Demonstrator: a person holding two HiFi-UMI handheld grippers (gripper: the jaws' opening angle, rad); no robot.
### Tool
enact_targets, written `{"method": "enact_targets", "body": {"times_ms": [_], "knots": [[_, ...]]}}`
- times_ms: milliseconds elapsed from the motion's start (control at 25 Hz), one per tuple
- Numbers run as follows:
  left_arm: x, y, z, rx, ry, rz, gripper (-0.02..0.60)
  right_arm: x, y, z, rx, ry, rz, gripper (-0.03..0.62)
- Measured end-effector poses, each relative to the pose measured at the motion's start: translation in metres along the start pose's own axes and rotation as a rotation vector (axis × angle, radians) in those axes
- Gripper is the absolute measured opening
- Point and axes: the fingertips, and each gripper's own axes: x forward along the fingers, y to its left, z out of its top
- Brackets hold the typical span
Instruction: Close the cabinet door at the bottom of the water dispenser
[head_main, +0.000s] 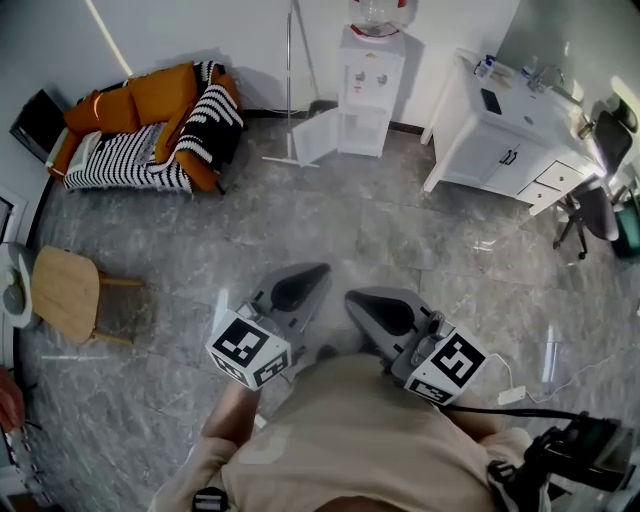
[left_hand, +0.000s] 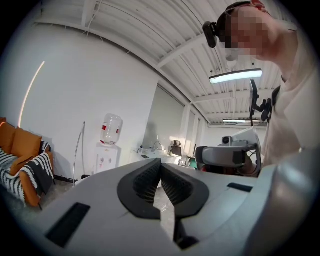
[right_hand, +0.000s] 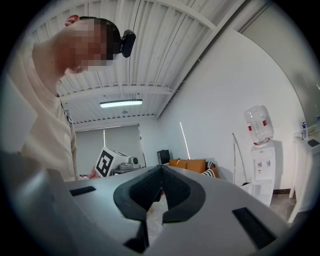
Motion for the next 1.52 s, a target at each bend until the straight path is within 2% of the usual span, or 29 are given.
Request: {"method": "enact_targets", "body": {"times_ms": [440,600,840,1080,1280,1520], "knots": [[0.084,0.005,0.017,-0.011,0.038,0.019,-0.008,-0.022,-0.083,0.017,0.056,-0.036,-0.022,0.012],[0.116,0.0,0.02,0.011,0.051,0.025,-0.008,-0.039,-0.115,0.022,0.076,-0.057,-0.031,0.012],[0.166,-0.012,0.028,0.038,0.053,0.064,-0.008,-0.067,-0.157,0.029,0.103,-0.064,0.001,0.012],[0.199,-0.02,0.037,0.065,0.071,0.066,-0.008,-0.081,-0.18,0.037,0.115,-0.076,0.031,0.012],[0.218,-0.017,0.033,0.067,0.079,0.049,-0.008,-0.088,-0.2,0.033,0.138,-0.084,0.009,0.012],[0.222,0.006,0.031,0.041,0.058,0.042,-0.008,-0.073,-0.214,0.031,0.118,-0.048,-0.005,0.012]]}}
